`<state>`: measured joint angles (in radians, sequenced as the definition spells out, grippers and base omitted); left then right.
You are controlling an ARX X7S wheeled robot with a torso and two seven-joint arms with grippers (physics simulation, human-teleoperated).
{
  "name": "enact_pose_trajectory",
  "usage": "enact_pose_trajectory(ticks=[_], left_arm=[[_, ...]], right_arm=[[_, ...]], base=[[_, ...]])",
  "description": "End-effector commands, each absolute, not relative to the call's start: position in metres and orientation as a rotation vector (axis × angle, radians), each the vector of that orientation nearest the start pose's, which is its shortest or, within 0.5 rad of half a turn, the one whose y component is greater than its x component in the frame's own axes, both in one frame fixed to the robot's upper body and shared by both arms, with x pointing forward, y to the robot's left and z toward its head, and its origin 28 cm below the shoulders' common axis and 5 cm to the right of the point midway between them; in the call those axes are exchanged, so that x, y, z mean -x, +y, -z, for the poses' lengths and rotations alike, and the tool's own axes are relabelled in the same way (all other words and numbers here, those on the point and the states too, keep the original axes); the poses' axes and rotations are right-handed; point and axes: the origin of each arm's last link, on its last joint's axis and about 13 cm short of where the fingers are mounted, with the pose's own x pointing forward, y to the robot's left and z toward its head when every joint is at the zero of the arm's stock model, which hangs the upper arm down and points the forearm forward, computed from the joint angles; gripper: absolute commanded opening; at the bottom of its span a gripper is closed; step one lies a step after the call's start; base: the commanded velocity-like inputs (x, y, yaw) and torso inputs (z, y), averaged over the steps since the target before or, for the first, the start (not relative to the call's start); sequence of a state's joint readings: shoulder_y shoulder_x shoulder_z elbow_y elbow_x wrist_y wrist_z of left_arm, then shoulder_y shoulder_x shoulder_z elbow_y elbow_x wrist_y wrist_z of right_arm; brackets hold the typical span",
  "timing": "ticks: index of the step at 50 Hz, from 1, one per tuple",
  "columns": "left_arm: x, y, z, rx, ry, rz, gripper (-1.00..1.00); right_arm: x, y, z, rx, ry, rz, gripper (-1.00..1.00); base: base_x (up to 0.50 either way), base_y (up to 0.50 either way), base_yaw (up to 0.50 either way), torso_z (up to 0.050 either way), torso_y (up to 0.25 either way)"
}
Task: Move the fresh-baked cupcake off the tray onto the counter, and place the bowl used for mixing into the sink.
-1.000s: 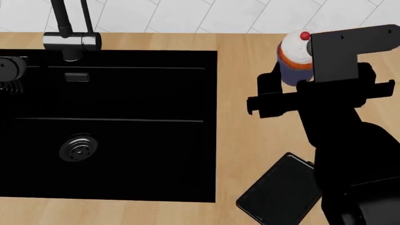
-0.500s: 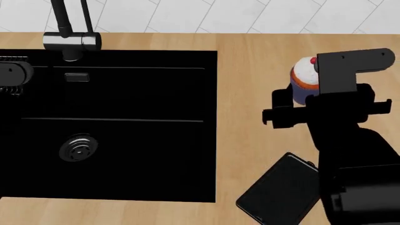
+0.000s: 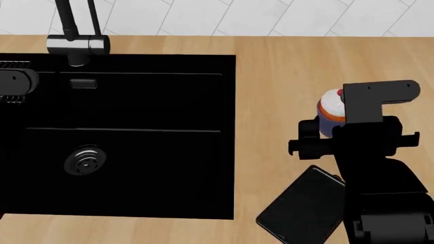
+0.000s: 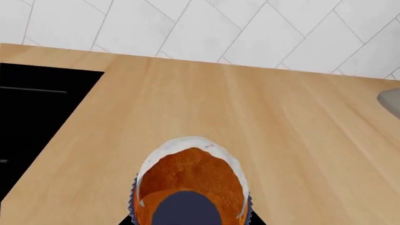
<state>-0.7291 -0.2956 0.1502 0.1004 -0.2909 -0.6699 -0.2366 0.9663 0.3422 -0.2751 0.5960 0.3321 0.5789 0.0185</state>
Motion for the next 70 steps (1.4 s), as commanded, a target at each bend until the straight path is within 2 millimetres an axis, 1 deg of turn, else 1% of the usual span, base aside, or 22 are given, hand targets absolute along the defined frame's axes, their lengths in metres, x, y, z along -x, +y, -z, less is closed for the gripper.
enact_pose_trajectory(ticks=[1,21,46,47,61,70], left_arm=[[-0.326,0.244,-0.190,-0.097,-0.121,-0.100,1.00],[-0.327,0.244,-0.186,-0.098,-0.114,-0.100,1.00],[-0.326,0.244,-0.186,-0.102,-0.115,-0.099,1.00],[-0.326,0.244,-0.186,-0.104,-0.115,-0.099,1.00],[-0.326,0.245,-0.186,-0.103,-0.117,-0.099,1.00],[-0.325,0.245,-0.188,-0.106,-0.123,-0.100,1.00]], right_arm=[[-0.380,-0.184,-0.139,0.127,0.285,0.039,-1.00],[-0.383,-0.186,-0.125,0.123,0.316,0.044,-1.00],[-0.385,-0.187,-0.123,0.128,0.336,0.060,-1.00],[-0.386,-0.187,-0.122,0.130,0.338,0.064,1.00],[-0.384,-0.188,-0.121,0.124,0.347,0.068,1.00],[-0.379,-0.189,-0.134,0.118,0.319,0.072,1.00]], base=[[0.00,0.00,0.00,0.000,0.000],[0.00,0.00,0.00,0.000,0.000],[0.00,0.00,0.00,0.000,0.000],[0.00,0.00,0.00,0.000,0.000],[0.00,0.00,0.00,0.000,0.000],[0.00,0.00,0.00,0.000,0.000]])
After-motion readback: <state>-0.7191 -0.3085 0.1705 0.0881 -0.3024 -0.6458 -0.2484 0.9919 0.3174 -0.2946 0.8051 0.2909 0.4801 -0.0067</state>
